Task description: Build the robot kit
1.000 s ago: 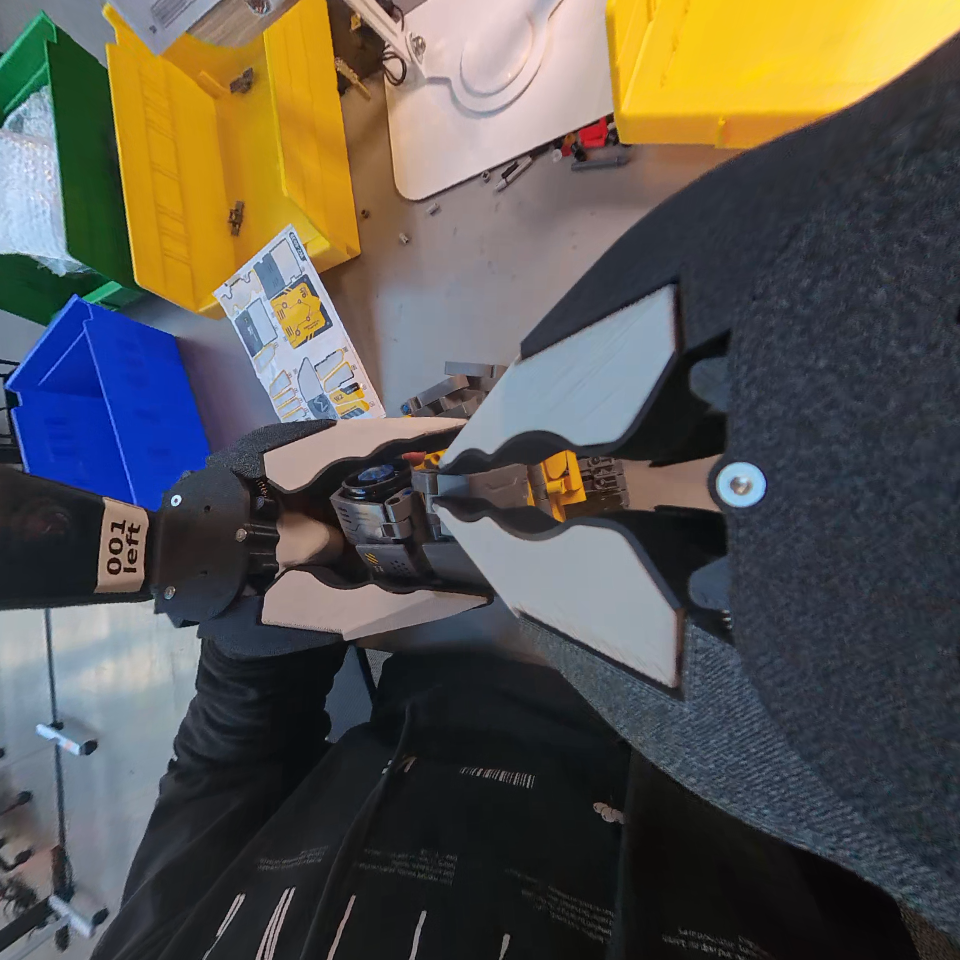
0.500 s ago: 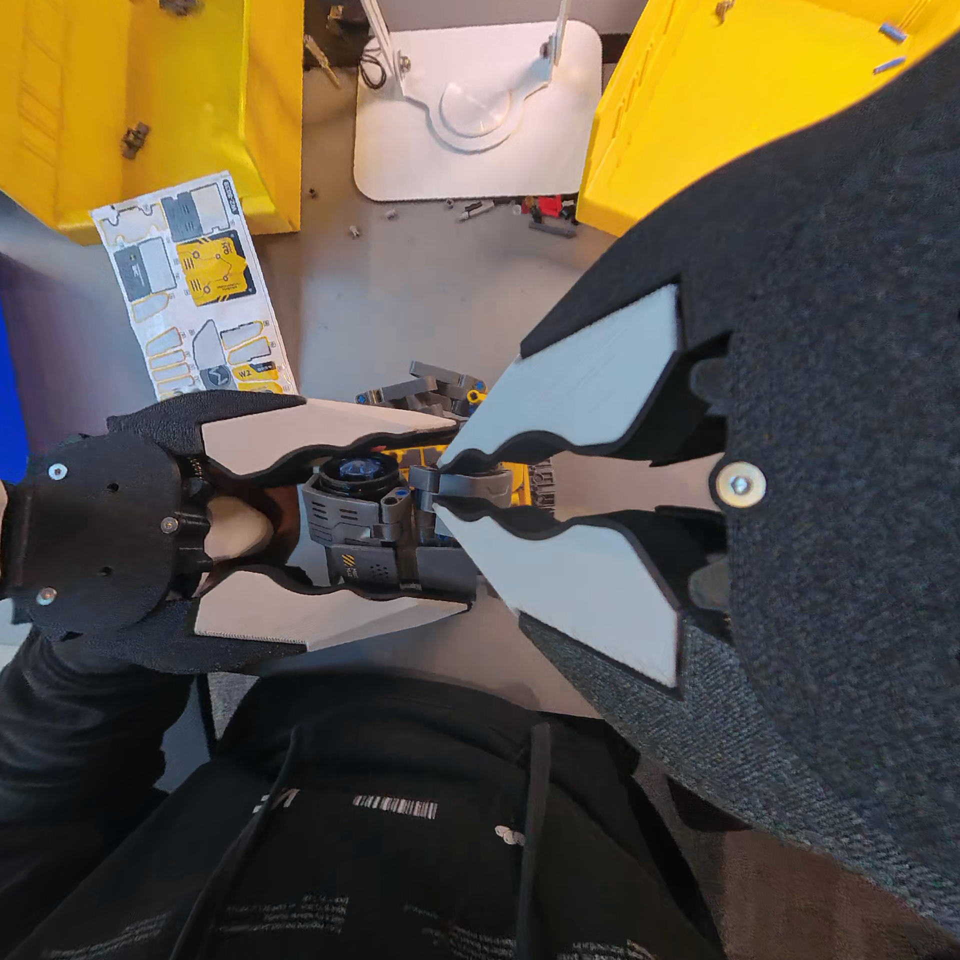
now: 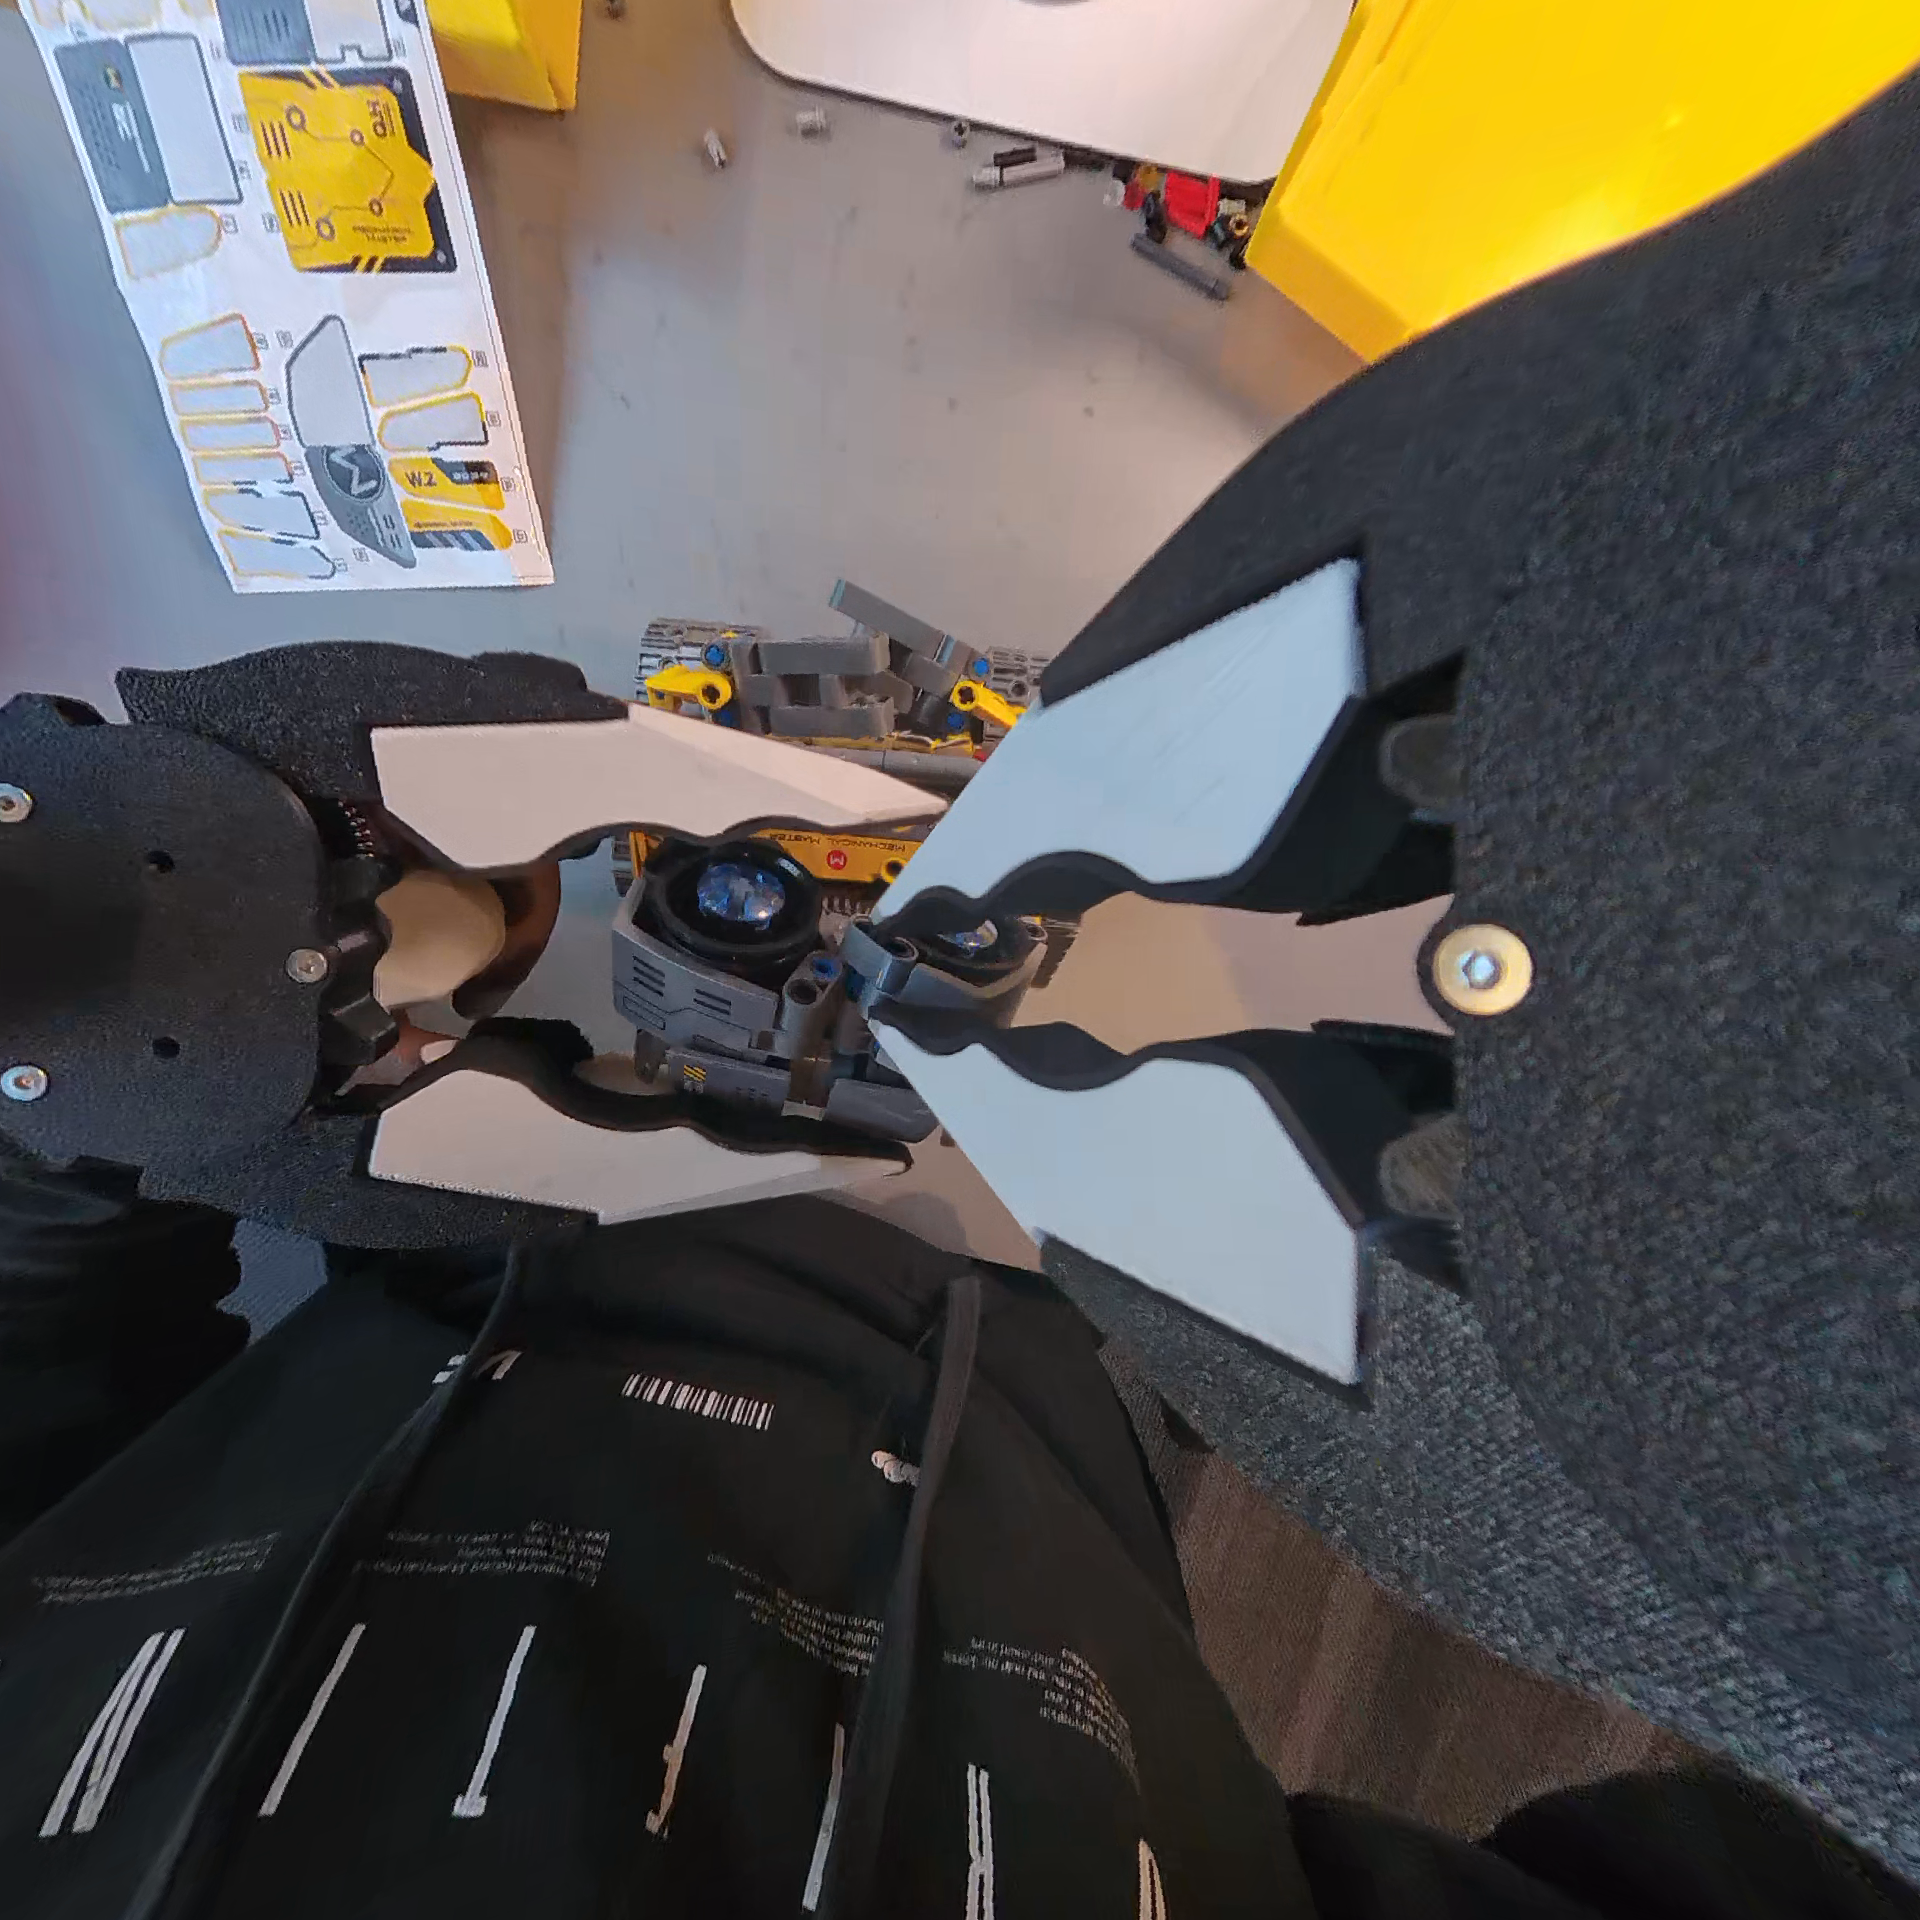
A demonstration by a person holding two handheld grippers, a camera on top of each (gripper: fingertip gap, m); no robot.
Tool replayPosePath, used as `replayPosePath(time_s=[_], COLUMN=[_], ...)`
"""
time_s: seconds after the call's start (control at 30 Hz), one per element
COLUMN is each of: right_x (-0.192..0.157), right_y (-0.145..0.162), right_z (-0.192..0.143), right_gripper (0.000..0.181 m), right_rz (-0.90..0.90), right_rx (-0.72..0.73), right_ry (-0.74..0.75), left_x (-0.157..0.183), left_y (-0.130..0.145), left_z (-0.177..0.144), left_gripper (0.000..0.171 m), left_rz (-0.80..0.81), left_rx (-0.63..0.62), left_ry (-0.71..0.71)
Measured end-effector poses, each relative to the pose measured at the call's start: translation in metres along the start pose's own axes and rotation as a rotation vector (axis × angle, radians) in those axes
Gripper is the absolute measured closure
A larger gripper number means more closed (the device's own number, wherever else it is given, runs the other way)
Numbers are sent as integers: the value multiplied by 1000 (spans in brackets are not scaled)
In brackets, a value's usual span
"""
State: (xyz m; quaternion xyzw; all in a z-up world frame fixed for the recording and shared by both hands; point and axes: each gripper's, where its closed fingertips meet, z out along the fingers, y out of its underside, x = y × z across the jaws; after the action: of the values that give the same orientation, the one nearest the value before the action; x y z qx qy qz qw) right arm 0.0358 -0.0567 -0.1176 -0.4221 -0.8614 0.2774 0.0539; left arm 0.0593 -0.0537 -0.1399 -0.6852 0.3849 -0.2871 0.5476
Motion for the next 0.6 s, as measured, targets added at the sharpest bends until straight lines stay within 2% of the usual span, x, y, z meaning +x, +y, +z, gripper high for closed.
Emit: replayPosePath(time_s=[0.2,0.43,0.6], right_x=[-4,-11,2], right_y=[2,4,3], right_z=[1,1,1], right_gripper=[169,169,169], right_rz=[-33,-58,67], right_rx=[-40,-43,-8], right_ry=[-13,-149,-153], left_x=[3,9,-1], left_y=[-1,-2,-5], left_z=[1,0,-5], left_gripper=[98,97,95], left_rz=[13,54,10], left_rx=[17,23,55], left_ry=[27,39,-16])
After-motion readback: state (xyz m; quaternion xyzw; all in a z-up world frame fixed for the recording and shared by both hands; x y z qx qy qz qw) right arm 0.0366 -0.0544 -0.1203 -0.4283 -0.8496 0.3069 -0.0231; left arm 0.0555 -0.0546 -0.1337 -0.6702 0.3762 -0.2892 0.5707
